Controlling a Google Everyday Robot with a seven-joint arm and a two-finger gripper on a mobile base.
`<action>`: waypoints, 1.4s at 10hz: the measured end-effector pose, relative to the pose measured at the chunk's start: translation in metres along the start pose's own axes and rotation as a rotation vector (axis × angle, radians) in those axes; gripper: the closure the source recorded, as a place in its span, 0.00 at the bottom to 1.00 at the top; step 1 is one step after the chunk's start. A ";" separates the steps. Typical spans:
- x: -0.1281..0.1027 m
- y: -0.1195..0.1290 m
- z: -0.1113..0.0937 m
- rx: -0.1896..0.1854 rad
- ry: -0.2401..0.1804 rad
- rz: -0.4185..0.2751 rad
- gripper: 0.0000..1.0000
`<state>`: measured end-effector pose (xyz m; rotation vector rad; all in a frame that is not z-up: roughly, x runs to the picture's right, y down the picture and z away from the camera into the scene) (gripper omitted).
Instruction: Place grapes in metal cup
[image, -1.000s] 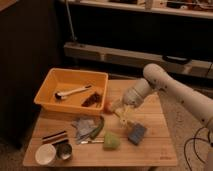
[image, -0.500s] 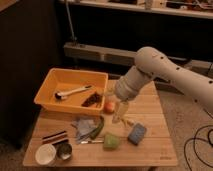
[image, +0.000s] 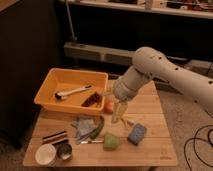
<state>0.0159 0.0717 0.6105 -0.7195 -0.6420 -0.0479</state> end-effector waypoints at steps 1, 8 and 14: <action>0.000 0.000 0.000 0.000 0.000 0.000 0.20; 0.006 -0.042 -0.022 0.159 0.089 -0.126 0.20; -0.008 -0.159 0.016 0.199 0.144 -0.329 0.20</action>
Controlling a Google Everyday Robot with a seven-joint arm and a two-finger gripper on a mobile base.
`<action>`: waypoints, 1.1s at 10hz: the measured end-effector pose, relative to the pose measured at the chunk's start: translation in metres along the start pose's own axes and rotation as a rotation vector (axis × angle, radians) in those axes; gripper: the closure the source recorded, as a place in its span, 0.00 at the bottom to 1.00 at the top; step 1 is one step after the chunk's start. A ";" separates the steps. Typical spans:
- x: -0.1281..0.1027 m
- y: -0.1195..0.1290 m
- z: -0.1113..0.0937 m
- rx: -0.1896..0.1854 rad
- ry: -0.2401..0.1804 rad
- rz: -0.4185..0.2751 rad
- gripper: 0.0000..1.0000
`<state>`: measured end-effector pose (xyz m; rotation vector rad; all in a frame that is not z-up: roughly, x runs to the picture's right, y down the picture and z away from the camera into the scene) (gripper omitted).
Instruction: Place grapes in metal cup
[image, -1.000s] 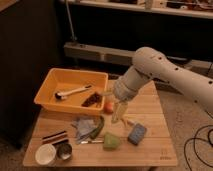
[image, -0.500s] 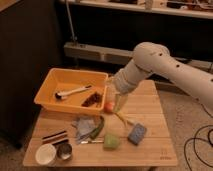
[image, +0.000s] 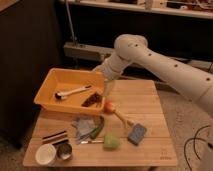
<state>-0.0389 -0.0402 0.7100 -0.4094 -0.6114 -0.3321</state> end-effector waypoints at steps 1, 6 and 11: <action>0.002 -0.016 0.021 -0.011 0.021 -0.029 0.20; 0.056 -0.065 0.091 -0.064 0.094 -0.017 0.20; 0.064 -0.047 0.154 -0.146 0.105 0.021 0.20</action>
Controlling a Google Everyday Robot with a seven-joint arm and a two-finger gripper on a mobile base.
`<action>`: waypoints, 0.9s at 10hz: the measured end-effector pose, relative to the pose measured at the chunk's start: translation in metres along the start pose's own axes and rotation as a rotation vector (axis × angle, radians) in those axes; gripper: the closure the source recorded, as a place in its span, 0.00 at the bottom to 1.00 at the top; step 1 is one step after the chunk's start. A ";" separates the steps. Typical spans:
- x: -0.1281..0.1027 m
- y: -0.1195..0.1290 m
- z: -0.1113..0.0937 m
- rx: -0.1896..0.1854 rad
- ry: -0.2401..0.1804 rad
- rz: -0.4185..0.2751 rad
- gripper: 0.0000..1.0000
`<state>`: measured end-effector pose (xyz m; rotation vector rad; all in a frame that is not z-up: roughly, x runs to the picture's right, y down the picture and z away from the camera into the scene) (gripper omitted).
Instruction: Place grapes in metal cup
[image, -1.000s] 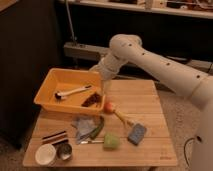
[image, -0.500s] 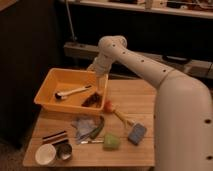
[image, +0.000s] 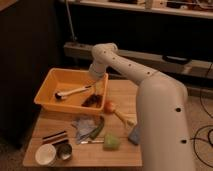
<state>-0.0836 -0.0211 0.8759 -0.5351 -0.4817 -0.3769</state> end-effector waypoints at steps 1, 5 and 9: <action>0.003 0.007 0.007 -0.004 -0.003 0.024 0.20; 0.008 0.029 0.023 -0.004 -0.002 0.064 0.20; 0.013 0.036 0.046 -0.019 -0.006 0.066 0.20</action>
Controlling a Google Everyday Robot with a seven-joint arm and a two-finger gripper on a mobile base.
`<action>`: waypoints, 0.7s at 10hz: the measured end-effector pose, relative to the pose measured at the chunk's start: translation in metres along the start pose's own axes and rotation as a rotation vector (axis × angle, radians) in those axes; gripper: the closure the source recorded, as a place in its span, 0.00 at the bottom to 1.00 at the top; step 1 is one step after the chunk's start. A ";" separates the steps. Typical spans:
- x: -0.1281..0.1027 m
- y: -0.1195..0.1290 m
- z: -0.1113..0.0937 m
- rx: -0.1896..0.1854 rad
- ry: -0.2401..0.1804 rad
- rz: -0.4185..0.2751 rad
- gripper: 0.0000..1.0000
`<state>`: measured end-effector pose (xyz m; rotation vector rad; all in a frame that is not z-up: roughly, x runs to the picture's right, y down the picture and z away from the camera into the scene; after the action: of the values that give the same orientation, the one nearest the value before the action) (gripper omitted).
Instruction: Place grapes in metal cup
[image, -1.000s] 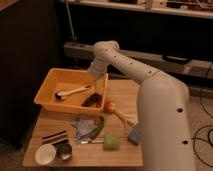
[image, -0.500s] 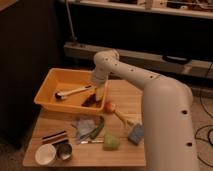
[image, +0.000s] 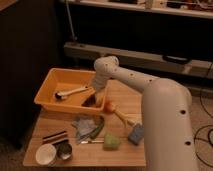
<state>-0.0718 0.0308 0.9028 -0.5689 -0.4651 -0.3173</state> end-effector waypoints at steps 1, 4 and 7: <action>0.001 0.000 0.005 -0.005 0.000 -0.001 0.20; -0.003 -0.003 0.017 -0.032 0.003 -0.011 0.34; -0.019 -0.007 0.004 -0.036 -0.016 -0.031 0.64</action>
<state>-0.0923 0.0307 0.8987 -0.5999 -0.4848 -0.3512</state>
